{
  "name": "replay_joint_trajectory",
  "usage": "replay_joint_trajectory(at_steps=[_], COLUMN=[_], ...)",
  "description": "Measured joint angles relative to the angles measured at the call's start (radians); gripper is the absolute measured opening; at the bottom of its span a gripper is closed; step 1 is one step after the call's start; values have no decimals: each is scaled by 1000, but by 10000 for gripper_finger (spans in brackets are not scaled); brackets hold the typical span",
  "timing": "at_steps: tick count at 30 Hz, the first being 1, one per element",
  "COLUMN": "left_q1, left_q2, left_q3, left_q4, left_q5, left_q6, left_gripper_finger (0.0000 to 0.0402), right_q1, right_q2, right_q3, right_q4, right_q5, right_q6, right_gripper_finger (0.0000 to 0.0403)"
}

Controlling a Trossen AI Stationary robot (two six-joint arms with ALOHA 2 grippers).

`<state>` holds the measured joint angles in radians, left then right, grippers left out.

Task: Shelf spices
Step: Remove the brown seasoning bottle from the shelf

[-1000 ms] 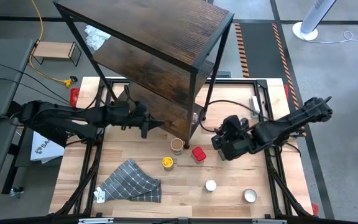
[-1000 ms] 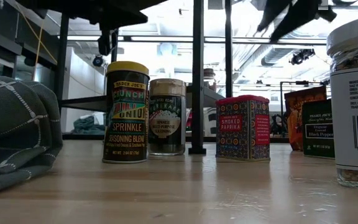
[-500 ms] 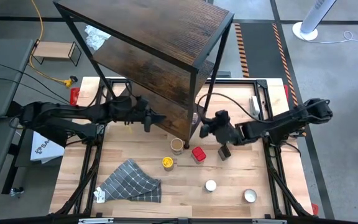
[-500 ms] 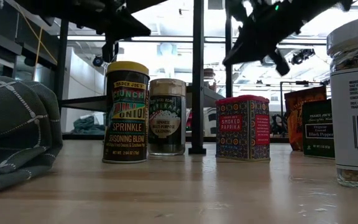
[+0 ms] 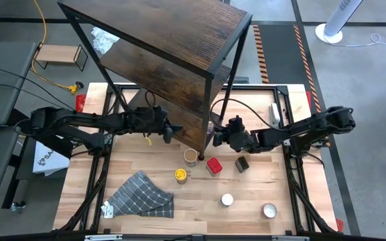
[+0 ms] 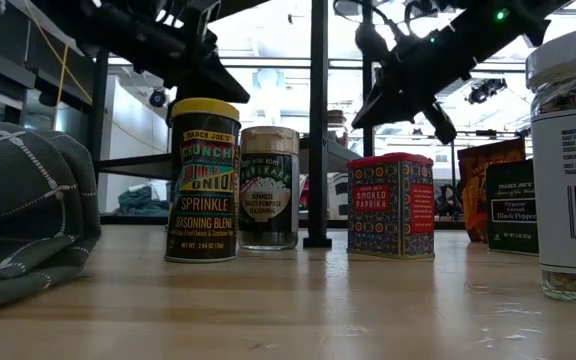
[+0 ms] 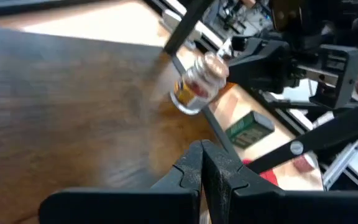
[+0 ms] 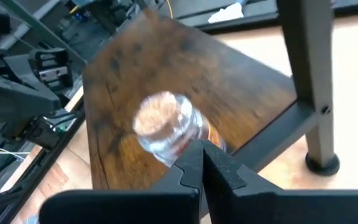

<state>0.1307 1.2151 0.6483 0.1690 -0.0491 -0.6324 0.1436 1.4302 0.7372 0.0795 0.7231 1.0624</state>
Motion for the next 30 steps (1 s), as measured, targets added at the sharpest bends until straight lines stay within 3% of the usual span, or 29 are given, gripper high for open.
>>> replay_joint_trajectory(at_steps=[8,14,17,21,24,27,30], left_q1=[0,-2,-2,-2,-2,-2,-1], left_q2=[-20,-79,-98,-102,-94,-83,-83], left_q3=[0,0,0,0,0,0,0], left_q4=[-23,-77,-76,-69,-71,-86,-96], left_q5=[77,100,99,93,93,94,86], left_q6=[60,112,136,138,138,137,115], left_gripper_finger=[0,0,0,0,1,1,1], right_q1=[0,0,2,29,44,30,8], right_q2=[116,227,251,205,144,112,117], right_q3=[0,0,0,0,1,1,1], right_q4=[217,503,565,552,462,357,332], right_q5=[24,-48,-81,-61,24,106,115], right_q6=[0,-77,-91,-149,-162,-117,-72], right_gripper_finger=[0,0,0,0,0,0,0])
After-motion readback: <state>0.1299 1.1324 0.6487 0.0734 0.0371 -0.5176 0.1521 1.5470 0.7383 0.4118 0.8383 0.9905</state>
